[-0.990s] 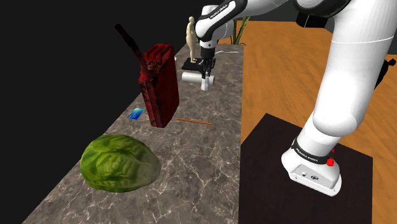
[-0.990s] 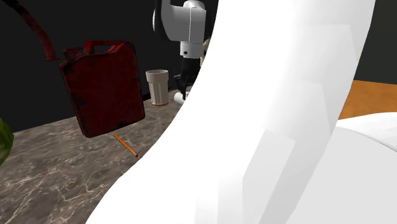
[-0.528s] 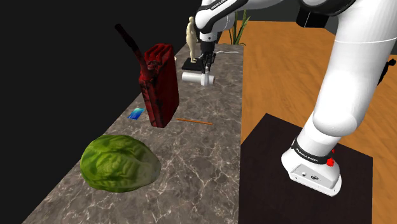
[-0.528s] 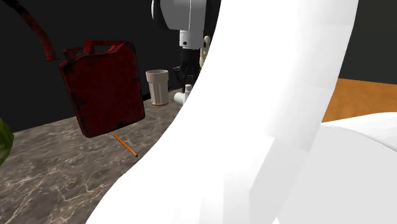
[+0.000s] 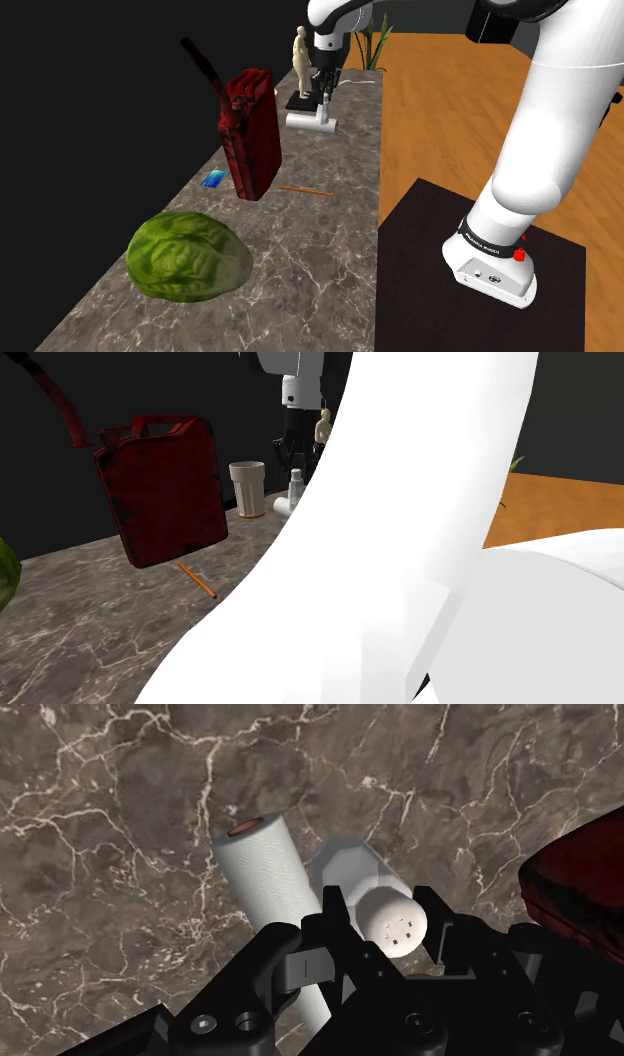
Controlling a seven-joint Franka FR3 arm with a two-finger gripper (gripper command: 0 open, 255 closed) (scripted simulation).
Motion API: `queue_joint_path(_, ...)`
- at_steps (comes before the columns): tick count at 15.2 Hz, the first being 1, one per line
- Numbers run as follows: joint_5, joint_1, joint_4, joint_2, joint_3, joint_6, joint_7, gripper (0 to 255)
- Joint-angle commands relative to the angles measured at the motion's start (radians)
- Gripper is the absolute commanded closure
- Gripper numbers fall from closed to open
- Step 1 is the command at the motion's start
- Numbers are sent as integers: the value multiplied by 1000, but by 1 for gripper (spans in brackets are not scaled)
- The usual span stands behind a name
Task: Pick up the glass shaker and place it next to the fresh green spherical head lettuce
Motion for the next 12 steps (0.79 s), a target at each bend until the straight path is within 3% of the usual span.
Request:
queue_joint_path(1,-2,1,21,-6,0,-27,4,255)
queue_joint_path(12,-10,0,142,-27,-2,-168,17,255)
